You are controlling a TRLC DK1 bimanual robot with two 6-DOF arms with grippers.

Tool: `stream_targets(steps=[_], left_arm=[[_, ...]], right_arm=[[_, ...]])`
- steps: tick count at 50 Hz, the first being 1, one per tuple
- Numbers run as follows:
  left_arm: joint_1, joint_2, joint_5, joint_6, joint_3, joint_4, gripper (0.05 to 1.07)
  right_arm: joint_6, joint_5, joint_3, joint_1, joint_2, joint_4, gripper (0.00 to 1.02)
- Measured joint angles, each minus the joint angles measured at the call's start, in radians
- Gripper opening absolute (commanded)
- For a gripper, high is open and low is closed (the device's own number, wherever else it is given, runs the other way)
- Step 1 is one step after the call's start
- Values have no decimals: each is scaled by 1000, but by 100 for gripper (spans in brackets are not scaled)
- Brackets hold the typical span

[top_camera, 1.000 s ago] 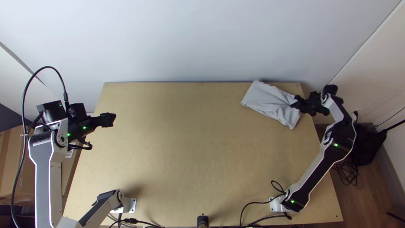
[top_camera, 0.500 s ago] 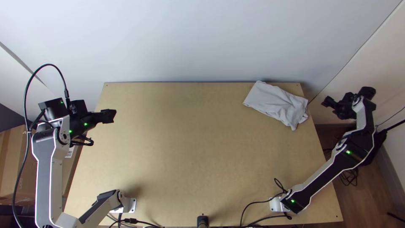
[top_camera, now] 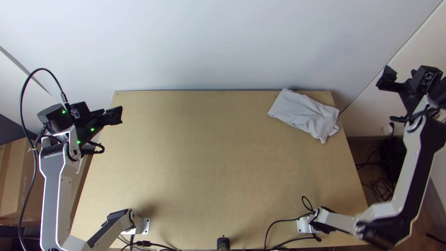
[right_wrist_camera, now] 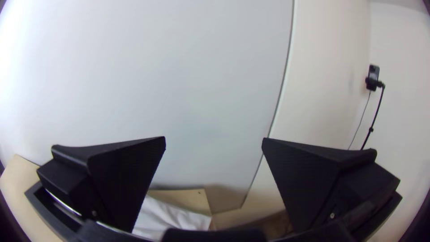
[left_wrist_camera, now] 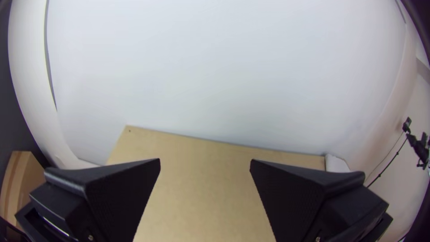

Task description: Fold the t-shirt

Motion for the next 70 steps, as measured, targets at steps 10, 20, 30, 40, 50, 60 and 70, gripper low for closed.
stream_targets(steps=[10,20,30,40,50,60,70], left_arm=[[-12,-158,-80,1,-67,152,102],[-6,-396,-99,1,-230,278,102],[5,-644,-120,0,-422,463,102],[5,-849,-120,0,-579,556,102],[5,-993,-121,0,-739,589,102],[6,-1032,-121,12,-871,711,102],[6,-1032,-121,38,-1016,816,102]], right_arm=[[24,52,-145,131,-292,31,99],[132,81,-331,193,-548,40,99],[279,92,-542,217,-761,45,99],[314,100,-723,217,-940,149,99],[319,103,-954,217,-1218,360,99],[322,104,-1143,217,-1319,460,99],[292,103,-1326,217,-1319,675,99]])
